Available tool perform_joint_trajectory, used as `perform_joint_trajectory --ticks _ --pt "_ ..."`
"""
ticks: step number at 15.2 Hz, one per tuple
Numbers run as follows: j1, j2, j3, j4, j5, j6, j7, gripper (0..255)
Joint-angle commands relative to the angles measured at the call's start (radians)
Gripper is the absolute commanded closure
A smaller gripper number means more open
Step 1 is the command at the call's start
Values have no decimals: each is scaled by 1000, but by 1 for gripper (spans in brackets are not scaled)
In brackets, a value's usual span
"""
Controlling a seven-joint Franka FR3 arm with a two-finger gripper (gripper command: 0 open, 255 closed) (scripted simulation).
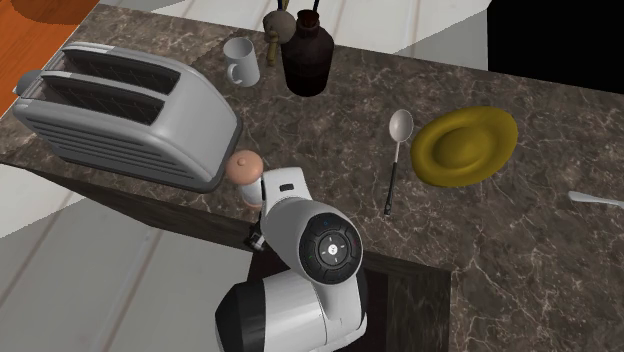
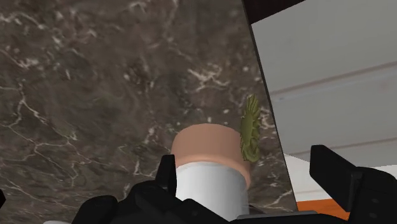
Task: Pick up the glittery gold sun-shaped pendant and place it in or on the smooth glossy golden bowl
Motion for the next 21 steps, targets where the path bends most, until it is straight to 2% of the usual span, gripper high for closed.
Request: perform_joint_trajectory --ticks 1,3,4,13,21 --pt "0 0 0 -1 0 1 0 0" --pt "0 0 0 0 0 0 0 0" --pt "0 0 0 0 0 0 0 255" --pt "0 0 0 0 0 0 0 255" --pt "10 74 4 134 1 -58 15 255"
